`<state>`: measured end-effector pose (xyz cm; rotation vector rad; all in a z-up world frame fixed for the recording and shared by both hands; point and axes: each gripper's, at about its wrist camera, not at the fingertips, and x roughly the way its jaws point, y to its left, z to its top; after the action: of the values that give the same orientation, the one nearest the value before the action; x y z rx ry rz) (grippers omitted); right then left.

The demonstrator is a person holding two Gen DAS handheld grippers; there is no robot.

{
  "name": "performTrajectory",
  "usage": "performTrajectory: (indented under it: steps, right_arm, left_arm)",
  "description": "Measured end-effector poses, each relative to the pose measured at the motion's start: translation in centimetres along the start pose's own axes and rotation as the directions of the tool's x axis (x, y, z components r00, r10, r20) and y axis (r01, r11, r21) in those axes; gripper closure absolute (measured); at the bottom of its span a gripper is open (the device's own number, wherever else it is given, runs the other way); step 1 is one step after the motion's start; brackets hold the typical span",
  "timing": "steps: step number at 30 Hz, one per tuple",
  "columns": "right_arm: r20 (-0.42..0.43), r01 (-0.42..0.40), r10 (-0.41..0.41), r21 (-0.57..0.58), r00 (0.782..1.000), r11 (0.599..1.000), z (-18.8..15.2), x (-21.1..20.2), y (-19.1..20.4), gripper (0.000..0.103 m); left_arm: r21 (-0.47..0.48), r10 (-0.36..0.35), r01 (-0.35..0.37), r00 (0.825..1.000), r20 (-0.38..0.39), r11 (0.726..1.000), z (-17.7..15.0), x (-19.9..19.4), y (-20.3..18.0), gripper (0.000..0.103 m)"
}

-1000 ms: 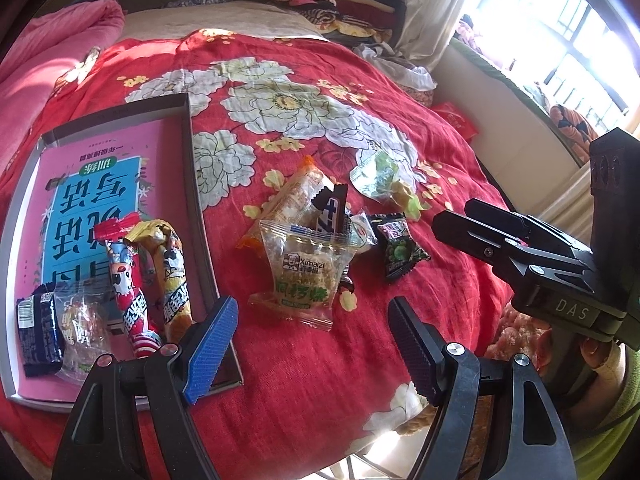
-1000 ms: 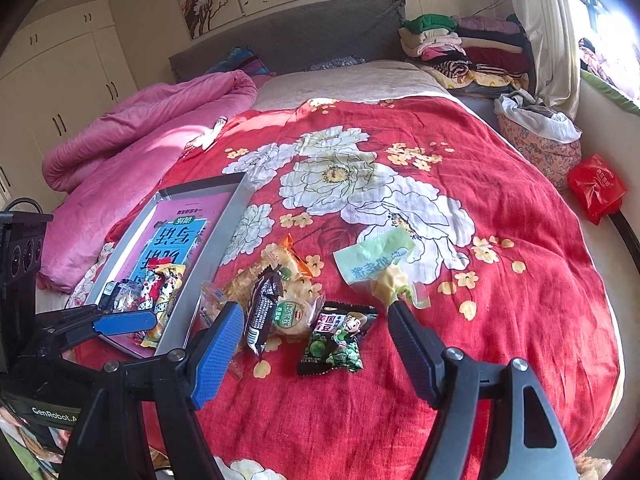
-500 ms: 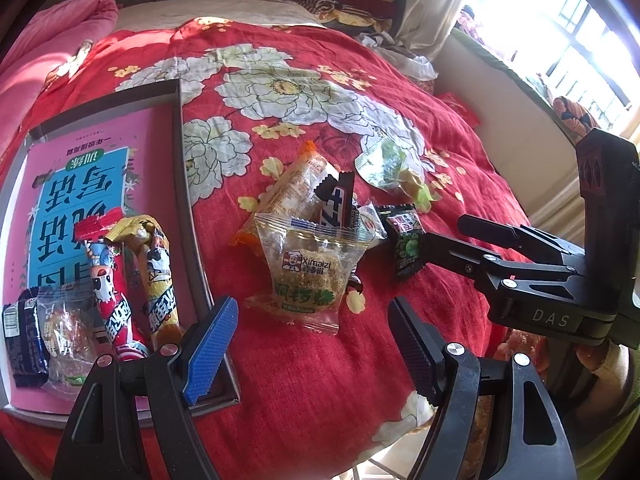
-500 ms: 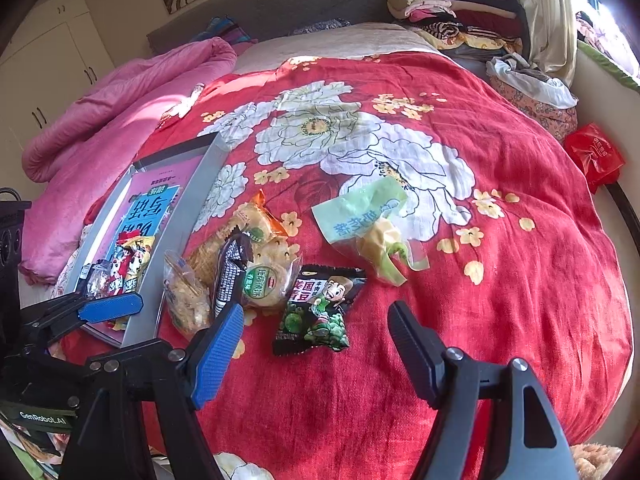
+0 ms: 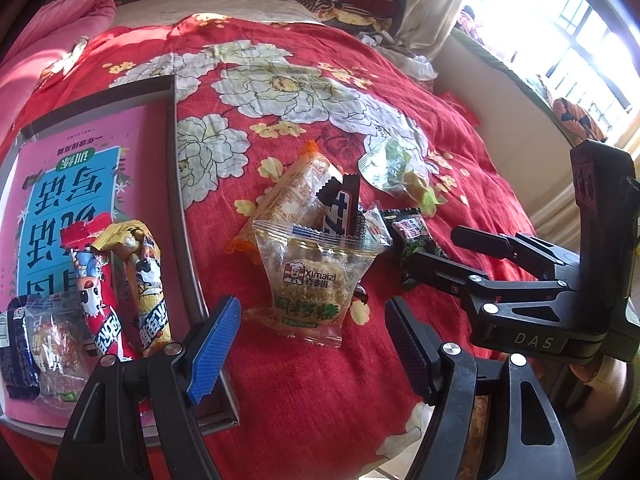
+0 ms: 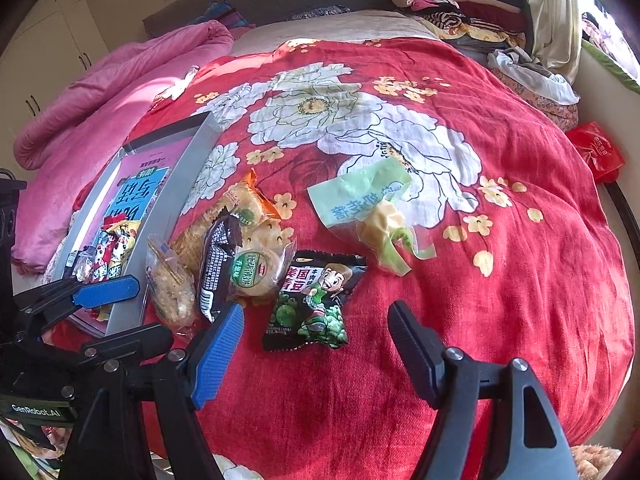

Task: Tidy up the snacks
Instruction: 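Grasp the Ximaizi cup bag with the left tool while the right tool grasps the green pea packet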

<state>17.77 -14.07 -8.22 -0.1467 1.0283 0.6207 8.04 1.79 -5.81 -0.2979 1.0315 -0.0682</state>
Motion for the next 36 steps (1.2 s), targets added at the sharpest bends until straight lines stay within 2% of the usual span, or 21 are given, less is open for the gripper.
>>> performTrajectory:
  steps: [9,11,16,25,29,36]
  right_arm:
    - [-0.017,0.061,-0.062,-0.048,0.998,0.997,0.1,1.5,0.5,0.029]
    - [-0.026,0.073,-0.075,-0.061,0.997,0.995,0.0,1.8,0.5,0.035]
    - [-0.017,0.086,-0.088,-0.07,0.996,0.994,0.0,1.8,0.3,0.048]
    - [-0.029,0.088,-0.091,-0.087,0.995,0.992,0.4,3.0,0.7,0.049]
    - [-0.039,0.087,-0.091,-0.09,0.995,0.992,0.4,3.6,0.6,0.057]
    - [-0.016,0.05,-0.05,-0.04,0.999,0.998,0.6,2.8,-0.2,0.059]
  left_arm:
    - [0.008,-0.002,0.003,1.0,-0.007,1.0,0.1,0.5,0.0,0.038]
    - [0.01,-0.003,0.003,1.0,-0.009,1.0,0.1,0.6,0.1,0.043]
    - [0.005,-0.003,0.003,1.0,-0.015,1.0,0.2,0.8,0.2,0.045]
    - [0.003,0.013,-0.013,1.0,-0.022,1.0,0.4,1.4,0.0,0.046]
    - [-0.007,0.018,-0.018,0.999,-0.028,1.0,0.4,1.6,0.1,0.05]
    - [-0.01,0.022,-0.022,0.999,-0.032,1.0,0.4,1.8,0.1,0.057]
